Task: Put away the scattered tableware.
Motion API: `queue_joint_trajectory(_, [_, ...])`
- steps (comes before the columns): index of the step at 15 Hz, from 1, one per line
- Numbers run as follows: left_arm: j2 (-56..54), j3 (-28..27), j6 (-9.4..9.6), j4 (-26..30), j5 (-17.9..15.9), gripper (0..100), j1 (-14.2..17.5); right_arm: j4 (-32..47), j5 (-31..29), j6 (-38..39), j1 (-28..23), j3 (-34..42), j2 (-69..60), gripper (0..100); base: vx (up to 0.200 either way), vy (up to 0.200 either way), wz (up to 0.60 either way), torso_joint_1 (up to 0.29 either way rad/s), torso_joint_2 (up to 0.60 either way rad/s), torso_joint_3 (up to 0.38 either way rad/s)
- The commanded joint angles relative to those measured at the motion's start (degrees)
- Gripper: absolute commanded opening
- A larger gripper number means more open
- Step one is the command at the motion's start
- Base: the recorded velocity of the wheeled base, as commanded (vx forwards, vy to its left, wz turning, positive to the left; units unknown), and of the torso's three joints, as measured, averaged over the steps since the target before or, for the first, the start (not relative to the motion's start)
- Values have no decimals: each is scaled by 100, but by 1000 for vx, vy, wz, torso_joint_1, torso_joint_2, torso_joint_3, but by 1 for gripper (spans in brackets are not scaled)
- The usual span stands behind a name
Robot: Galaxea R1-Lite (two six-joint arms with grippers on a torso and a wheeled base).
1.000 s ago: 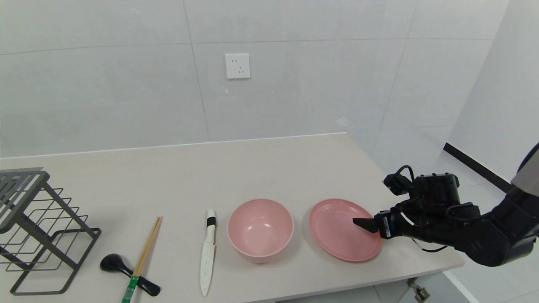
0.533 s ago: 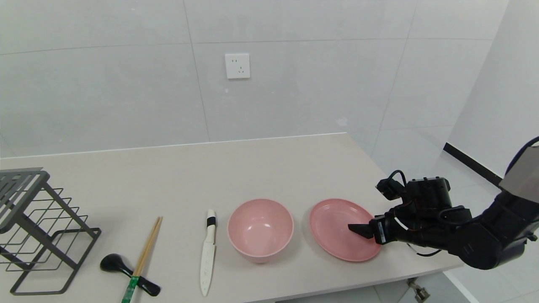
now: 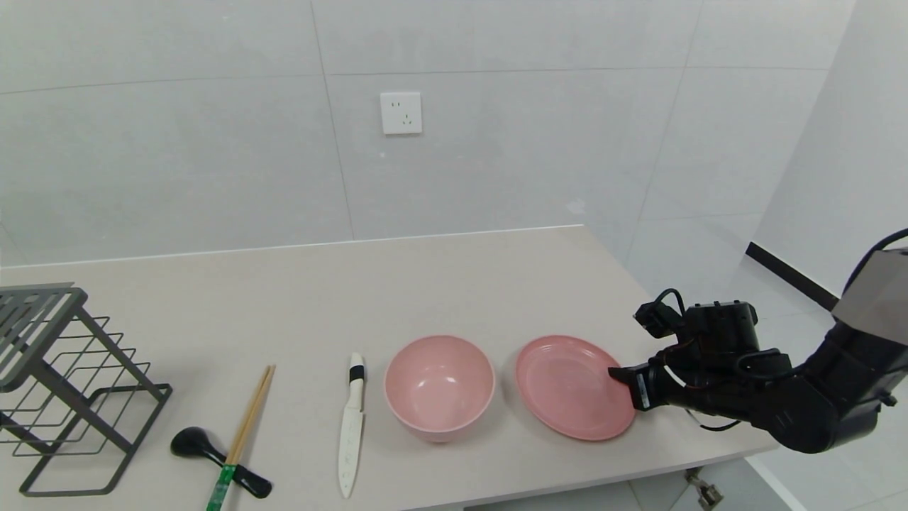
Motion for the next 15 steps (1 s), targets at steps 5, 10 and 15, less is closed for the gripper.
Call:
queue_joint_trajectory(5, [0,0,-2,0,0,100,1,-719,65,455,-326,54,-116,0,0,0,0,0,0,0])
queue_joint_trajectory(10, [0,0,-2,0,-8,100,1,-1150,162,1773,-300,45,-511,0,0,0,0,0,0,0])
queue_joint_trajectory(15, [0,0,-20,0,-8,100,1,-1440,355,2520,-318,10,-1074,0,0,0,0,0,0,0])
